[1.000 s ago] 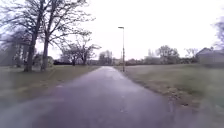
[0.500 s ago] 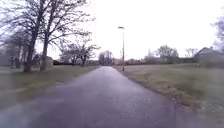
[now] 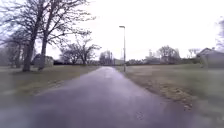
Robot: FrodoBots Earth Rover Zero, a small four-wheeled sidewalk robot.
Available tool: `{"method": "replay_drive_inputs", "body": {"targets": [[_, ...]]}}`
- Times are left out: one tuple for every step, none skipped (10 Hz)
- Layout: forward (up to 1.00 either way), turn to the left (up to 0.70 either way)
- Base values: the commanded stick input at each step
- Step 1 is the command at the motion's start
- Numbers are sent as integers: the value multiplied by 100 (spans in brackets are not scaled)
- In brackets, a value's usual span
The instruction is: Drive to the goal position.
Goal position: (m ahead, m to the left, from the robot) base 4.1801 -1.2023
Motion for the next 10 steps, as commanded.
{"method": "replay_drive_inputs", "body": {"targets": [[100, 0], [100, 0], [100, 0], [100, 0], [100, 0], [100, 0], [100, 0], [100, 0], [100, 0], [100, 0]]}}
